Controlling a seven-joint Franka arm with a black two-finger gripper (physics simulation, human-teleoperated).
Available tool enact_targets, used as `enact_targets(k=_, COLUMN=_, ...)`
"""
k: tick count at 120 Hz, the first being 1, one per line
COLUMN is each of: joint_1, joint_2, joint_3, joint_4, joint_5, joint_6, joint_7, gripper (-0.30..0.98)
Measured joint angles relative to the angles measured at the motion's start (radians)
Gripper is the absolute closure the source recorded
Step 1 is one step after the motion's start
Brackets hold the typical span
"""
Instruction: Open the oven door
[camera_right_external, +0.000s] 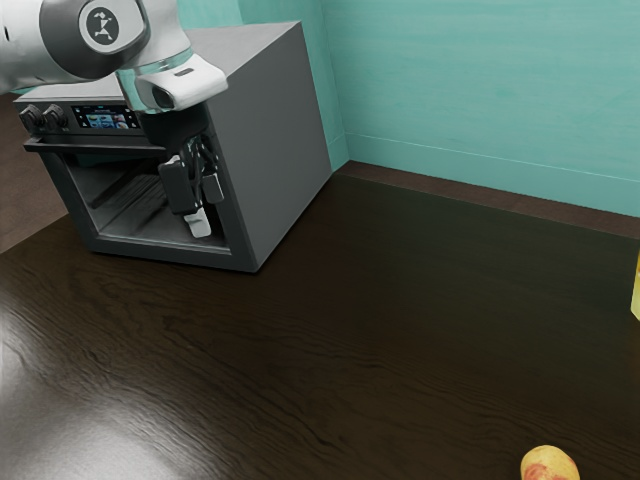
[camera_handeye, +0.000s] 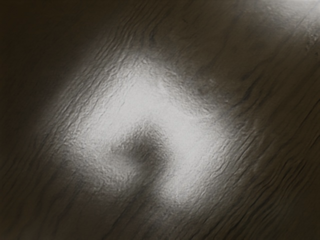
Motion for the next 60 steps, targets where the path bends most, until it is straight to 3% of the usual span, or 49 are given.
enact_targets(k=43, joint_1=-0.001, joint_2=-0.013, joint_3=-0.001, joint_4=0.011, joint_5=0.003, joint_6=0.000, joint_7=-0.001, gripper=0.00)
enact_targets(k=55, joint_1=-0.010, joint_2=-0.119, joint_3=-0.004, joint_4=0.033, joint_5=0.010, joint_6=0.000, joint_7=0.002, gripper=0.00)
enact_targets(k=60, joint_1=0.001, joint_2=-0.215, joint_3=-0.027, joint_4=0.036, joint_5=0.046, joint_6=0.000, joint_7=0.038, gripper=0.00)
